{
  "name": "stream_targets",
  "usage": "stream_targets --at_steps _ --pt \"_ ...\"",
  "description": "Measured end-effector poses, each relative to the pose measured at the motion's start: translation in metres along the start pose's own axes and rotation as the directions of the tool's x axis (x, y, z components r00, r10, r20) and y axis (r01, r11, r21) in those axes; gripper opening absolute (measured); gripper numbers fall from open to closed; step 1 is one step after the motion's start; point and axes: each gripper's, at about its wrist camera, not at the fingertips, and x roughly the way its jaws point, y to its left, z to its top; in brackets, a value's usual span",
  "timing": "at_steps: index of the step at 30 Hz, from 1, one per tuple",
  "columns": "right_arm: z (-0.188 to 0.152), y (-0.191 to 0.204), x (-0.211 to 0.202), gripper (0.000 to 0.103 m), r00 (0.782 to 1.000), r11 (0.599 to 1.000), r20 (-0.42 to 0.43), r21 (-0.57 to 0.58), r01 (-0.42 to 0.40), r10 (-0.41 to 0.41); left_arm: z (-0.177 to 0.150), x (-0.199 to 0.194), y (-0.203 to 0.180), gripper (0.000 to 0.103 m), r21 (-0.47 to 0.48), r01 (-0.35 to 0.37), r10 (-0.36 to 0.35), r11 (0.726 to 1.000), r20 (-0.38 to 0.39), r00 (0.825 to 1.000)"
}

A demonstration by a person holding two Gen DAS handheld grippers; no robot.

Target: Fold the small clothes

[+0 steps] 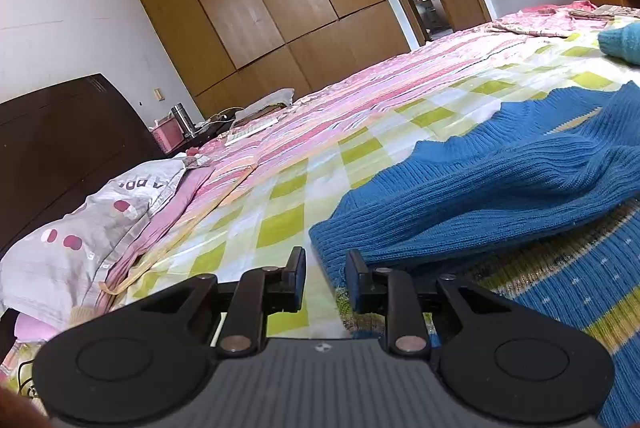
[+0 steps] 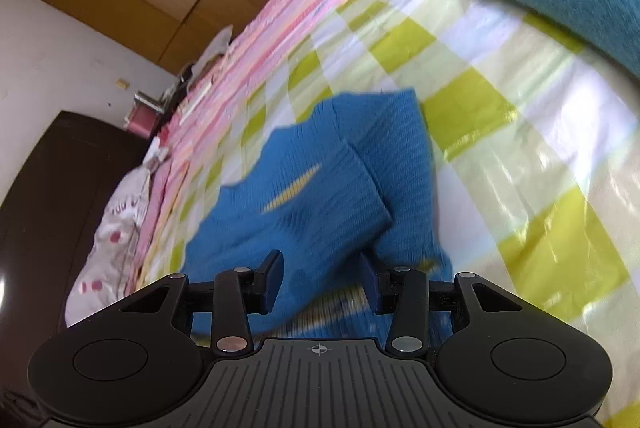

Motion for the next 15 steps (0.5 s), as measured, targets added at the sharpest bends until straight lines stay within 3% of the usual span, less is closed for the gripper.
stream_targets --at_steps 4,6,9,11,15 --pt "0.006 -0.002 0.005 0.041 0.999 1.000 0.031 0.015 0.023 -0.023 0.002 0.003 0.004 0.029 -0.010 -0.010 0.010 1.000 0.002 1.000" --pt "0.008 0.002 0.008 0.021 0.999 0.999 0.021 0.005 0.035 -0.035 0.003 0.007 0.006 0.028 -0.017 -0.014 0.014 1.000 -0.003 1.000" --pt "0.014 0.013 0.012 0.009 0.999 0.999 0.006 -0.020 0.039 -0.039 0.005 0.013 0.008 0.024 -0.028 -0.008 0.008 1.000 -0.017 1.000" --pt "0.021 0.023 0.010 0.006 0.999 0.999 0.024 -0.033 0.029 -0.029 0.006 0.013 0.008 0.021 -0.023 -0.007 0.007 1.000 -0.013 1.000" --pt "0.035 0.042 0.000 0.005 0.997 0.999 0.063 -0.040 -0.033 0.035 0.003 -0.007 0.013 0.022 -0.056 0.097 -0.094 0.994 0.050 0.994"
